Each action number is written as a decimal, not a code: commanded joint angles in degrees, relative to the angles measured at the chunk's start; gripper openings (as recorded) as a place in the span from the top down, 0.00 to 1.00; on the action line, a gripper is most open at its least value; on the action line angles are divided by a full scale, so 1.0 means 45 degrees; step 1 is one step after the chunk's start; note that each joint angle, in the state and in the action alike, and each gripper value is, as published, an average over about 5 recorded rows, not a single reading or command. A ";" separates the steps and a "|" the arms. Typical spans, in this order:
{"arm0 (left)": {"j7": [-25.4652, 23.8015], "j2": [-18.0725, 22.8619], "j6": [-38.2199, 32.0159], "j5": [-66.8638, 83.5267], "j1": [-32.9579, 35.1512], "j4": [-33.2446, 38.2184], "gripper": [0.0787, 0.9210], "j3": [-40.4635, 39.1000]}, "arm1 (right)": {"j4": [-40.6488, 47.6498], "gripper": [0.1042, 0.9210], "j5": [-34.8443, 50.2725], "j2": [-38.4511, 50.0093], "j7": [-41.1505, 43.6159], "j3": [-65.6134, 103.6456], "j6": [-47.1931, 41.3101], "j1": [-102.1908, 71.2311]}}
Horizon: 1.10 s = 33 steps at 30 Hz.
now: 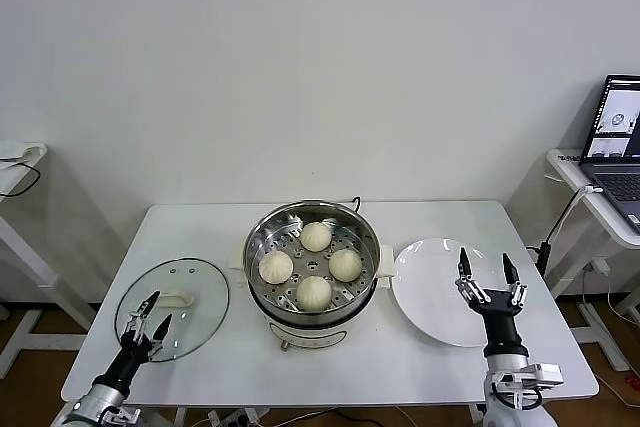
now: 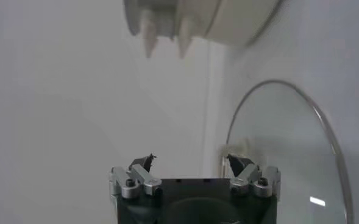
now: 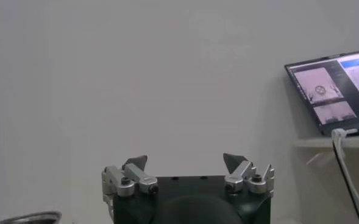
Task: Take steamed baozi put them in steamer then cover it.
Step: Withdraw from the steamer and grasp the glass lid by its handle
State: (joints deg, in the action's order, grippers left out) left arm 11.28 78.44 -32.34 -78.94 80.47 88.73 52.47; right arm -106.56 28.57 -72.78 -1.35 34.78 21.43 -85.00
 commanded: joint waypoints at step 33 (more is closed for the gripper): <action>0.1100 -0.0134 0.0387 -0.2238 -0.3264 -0.3599 0.26 -0.0417 | 0.0283 0.12 -0.0562 0.0006 -0.0036 0.0001 0.0192 -0.0239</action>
State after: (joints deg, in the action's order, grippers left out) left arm 15.13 77.78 -31.04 -87.94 67.19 75.42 50.91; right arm -105.48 26.16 -72.71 -1.51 34.83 22.18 -86.15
